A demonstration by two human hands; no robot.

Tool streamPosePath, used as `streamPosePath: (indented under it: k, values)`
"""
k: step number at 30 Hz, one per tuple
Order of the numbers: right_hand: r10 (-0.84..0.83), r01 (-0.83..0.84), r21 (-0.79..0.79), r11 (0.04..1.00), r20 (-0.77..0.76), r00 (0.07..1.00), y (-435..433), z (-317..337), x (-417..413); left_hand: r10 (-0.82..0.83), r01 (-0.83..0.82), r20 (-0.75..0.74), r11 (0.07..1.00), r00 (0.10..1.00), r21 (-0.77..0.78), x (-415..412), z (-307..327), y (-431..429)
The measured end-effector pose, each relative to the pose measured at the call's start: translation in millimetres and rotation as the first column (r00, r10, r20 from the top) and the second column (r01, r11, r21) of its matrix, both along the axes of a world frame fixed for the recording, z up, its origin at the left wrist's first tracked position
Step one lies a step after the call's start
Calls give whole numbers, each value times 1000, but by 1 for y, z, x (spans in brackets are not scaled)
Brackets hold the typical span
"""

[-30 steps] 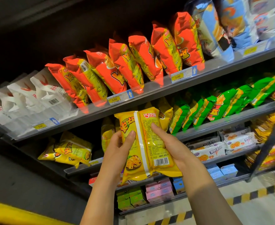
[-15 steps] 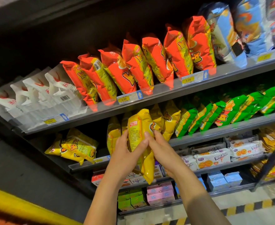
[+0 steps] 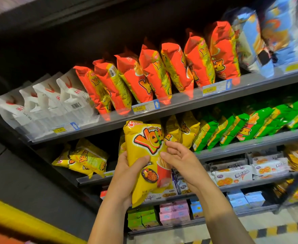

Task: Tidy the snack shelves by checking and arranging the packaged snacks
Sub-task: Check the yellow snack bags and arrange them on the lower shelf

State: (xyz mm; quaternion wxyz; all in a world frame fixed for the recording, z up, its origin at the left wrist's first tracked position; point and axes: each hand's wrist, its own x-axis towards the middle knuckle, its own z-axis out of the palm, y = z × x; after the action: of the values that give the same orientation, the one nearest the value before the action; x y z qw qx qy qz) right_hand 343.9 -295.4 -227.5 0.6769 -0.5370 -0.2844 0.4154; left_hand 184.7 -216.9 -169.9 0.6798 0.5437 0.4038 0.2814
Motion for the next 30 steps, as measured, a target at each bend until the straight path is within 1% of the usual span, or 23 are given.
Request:
streamPosePath:
  k: [2,4,5,10,14,18,21,26,30]
  values:
    - [115,-113,26,993,-119,986,-1,-4,1,-55,57,53,998,997,-29,-3,0,1]
    - [223,-214,70,974,-168,960,-4,-4,0,-108,109,44,994,993,-16,-6,-3,5]
    - [244,-233,82,969,-169,955,-5,-3,0,-131,131,31,991,991,-4,-9,-4,7]
    - [207,-198,88,976,-102,973,-5,-4,1,-208,208,14,978,978,-4,-17,-8,13]
    - [156,-154,73,985,-19,988,-5,-6,2,-199,201,-32,974,980,102,-24,-11,20]
    - [165,-168,74,983,45,985,-6,-6,3,-239,251,-80,948,968,195,-28,-11,22]
    - [152,-158,70,985,78,985,-7,-5,4,-275,283,-68,931,959,230,-28,-11,22]
    - [151,-161,67,985,139,979,-8,-7,7,-278,282,-50,929,959,239,-25,-10,20]
    - [157,-164,64,984,109,982,-9,-6,8,-218,218,-20,959,976,182,-23,-13,21]
